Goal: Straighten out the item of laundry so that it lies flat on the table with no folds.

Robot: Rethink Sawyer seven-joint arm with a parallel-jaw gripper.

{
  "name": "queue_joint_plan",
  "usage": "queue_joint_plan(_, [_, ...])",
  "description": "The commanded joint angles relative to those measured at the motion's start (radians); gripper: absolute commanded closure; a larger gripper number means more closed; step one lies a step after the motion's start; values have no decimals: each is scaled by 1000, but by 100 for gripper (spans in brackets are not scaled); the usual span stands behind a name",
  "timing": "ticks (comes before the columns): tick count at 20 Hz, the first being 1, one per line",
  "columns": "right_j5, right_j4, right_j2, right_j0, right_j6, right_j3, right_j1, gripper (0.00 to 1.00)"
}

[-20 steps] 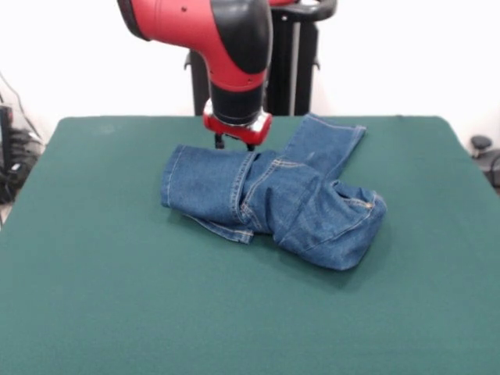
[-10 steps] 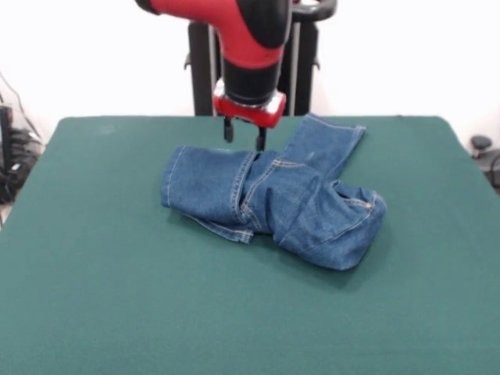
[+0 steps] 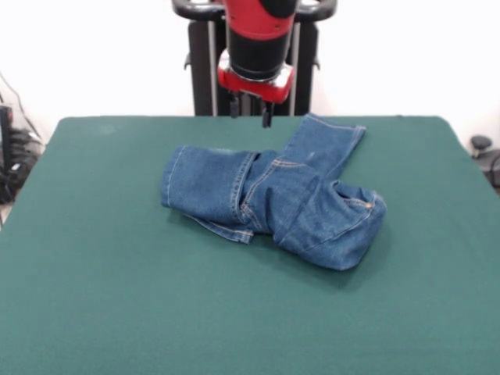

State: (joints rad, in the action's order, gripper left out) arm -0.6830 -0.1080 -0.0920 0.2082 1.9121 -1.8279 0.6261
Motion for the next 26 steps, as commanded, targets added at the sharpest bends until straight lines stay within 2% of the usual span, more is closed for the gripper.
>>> queue_joint_plan(1, [-121, 22, 65, -18, 77, 87, -11, 0])
queue_joint_plan(8, [-74, -7, 67, -5, 66, 183, -96, 0])
queue_joint_plan(19, [-99, 4, 65, -33, 98, 345, -226, 0])
queue_joint_plan(22, [-62, 0, 66, -43, 105, 373, -271, 0])
queue_joint_plan(26, [22, -1, 74, -42, 116, 360, -309, 0])
